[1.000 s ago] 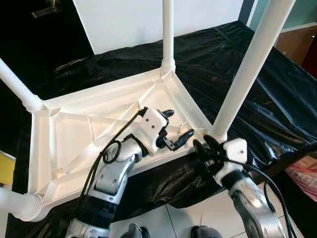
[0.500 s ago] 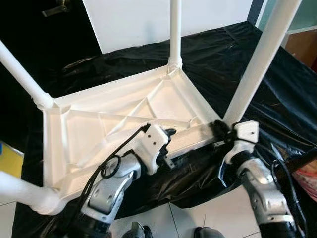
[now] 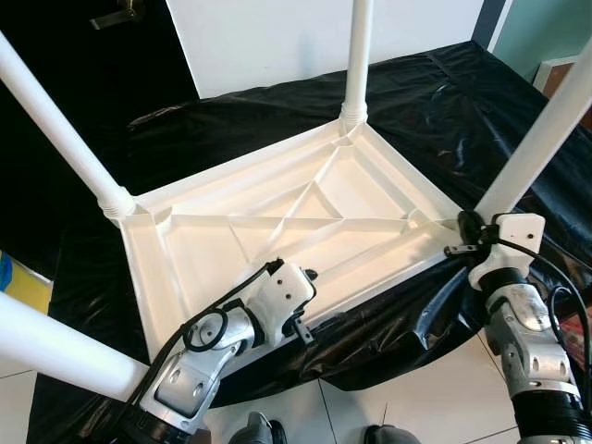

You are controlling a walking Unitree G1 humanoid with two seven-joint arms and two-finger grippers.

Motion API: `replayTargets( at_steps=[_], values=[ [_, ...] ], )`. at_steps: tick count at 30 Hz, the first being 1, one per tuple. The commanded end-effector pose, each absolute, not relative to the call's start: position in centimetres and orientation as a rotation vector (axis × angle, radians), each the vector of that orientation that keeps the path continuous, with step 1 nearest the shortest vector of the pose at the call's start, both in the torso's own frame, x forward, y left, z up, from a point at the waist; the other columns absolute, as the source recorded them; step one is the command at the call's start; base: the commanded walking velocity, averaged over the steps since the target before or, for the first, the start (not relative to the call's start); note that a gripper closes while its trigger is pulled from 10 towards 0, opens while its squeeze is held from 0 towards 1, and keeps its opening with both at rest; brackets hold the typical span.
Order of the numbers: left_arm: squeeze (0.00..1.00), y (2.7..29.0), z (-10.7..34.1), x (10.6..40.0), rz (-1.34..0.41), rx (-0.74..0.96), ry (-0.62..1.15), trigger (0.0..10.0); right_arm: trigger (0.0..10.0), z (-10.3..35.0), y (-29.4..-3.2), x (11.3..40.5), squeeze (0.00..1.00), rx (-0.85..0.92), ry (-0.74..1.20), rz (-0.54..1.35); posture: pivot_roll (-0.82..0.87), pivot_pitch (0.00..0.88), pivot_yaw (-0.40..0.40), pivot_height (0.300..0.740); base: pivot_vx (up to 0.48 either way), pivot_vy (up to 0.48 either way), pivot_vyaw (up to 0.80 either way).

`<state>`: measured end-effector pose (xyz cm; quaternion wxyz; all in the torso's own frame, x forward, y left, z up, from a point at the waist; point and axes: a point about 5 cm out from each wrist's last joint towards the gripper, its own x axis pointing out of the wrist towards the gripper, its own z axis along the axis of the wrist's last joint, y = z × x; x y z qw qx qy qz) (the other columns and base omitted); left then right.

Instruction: Building children table

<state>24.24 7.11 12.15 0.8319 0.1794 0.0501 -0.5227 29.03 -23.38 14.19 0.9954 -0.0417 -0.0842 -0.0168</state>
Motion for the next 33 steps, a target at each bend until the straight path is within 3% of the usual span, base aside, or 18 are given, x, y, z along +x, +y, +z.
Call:
replayTargets(
  at_steps=[1, 6, 9, 13, 22, 33],
  values=[
    [0.00, 8.1, 10.7, 24.3, -1.118, 0.452, 0.168, 10.0, 10.0, 14.7, -25.6, 28.6, 0.00, -0.077, -0.200, -0.156, -0.11, 0.122, 0.079, 0.740, 0.000, 0.000, 0.00],
    [0.00, 8.9, 10.6, 25.8, -1.050, 0.537, 0.129, 10.0, 10.0, 14.6, -25.1, 28.6, 0.00, -0.059, -0.205, -0.128, -0.11, 0.128, 0.078, 0.740, 0.000, 0.000, 0.00],
    [0.00, 8.9, 10.6, 25.8, -1.050, 0.537, 0.129, 10.0, 10.0, 14.6, -25.1, 28.6, 0.00, -0.059, -0.205, -0.128, -0.11, 0.128, 0.078, 0.740, 0.000, 0.000, 0.00],
    [0.00, 9.0, 12.6, 26.9, -1.017, 0.468, 0.058, 10.0, 10.0, 13.9, -23.2, 28.3, 0.00, -0.046, -0.196, -0.034, -0.11, 0.129, 0.085, 0.740, 0.000, 0.000, 0.00],
    [0.00, 7.4, 13.8, 24.9, -1.066, 0.376, 0.020, 10.0, 10.0, 12.2, -19.5, 27.3, 0.00, 0.005, -0.158, 0.099, -0.09, 0.134, 0.075, 0.740, 0.000, 0.000, 0.00],
    [0.00, 7.5, 14.4, 24.1, -1.098, 0.242, 0.040, 10.0, 10.0, 11.9, -17.5, 26.5, 0.00, 0.025, -0.142, 0.206, -0.08, 0.136, 0.064, 0.740, 0.000, 0.000, 0.00]
  ],
)
